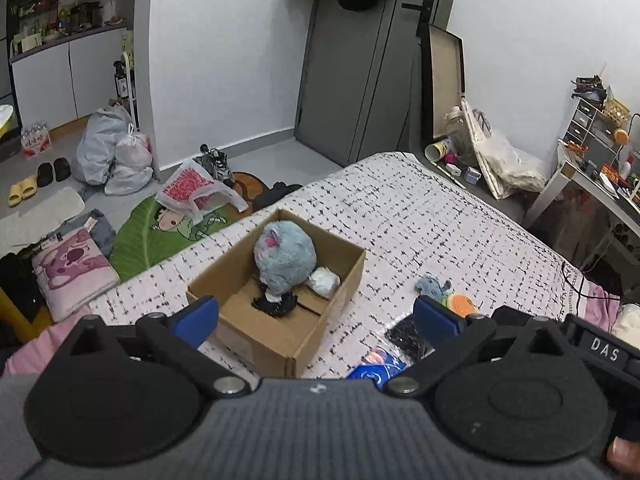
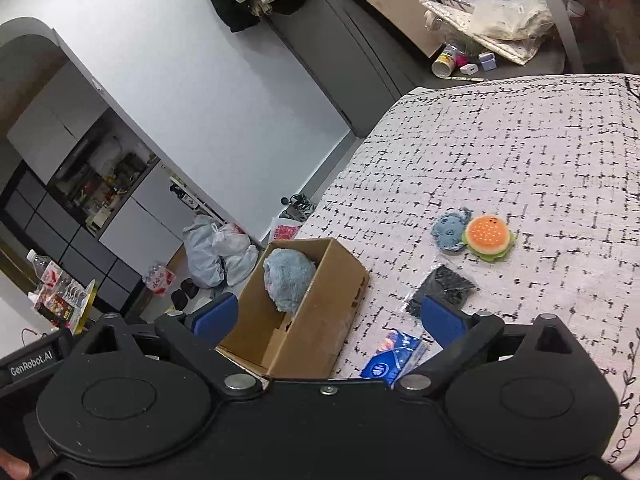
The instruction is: Organize soft objects
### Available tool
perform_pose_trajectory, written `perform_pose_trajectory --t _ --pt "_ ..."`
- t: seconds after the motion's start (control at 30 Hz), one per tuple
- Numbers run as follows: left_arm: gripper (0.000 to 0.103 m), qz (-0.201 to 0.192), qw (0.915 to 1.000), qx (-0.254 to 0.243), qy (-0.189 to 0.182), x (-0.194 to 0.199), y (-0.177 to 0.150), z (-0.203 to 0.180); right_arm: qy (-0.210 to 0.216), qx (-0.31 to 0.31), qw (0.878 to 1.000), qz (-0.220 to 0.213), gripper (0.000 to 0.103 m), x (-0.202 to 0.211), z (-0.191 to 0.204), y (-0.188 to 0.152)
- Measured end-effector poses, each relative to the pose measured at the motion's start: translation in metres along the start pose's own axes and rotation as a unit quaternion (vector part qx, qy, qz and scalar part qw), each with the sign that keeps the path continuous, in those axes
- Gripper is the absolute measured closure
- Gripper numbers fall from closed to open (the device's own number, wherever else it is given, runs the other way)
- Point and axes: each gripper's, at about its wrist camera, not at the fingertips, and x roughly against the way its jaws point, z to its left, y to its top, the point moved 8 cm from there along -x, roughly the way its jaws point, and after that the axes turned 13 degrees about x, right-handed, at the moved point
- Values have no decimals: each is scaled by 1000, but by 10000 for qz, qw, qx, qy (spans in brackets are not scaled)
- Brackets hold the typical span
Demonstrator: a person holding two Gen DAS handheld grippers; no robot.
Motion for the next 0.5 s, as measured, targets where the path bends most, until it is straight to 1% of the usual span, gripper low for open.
perform_pose_trajectory --t 0.1,0.17,0.27,0.5 --pt "0 17 10000 -33 -42 -1 -11 -7 87 -153 9998 70 3 3 -8 -4" --pt "0 99 9999 -35 49 -5 -19 -12 143 -265 9995 115 2 5 -13 -6" --pt "1 243 9996 -40 149 -12 -33 -19 98 -438 9989 136 1 7 -24 -9" --pt "1 337 9992 30 224 -25 -53 -30 117 -845 9961 238 1 -2 -50 -19"
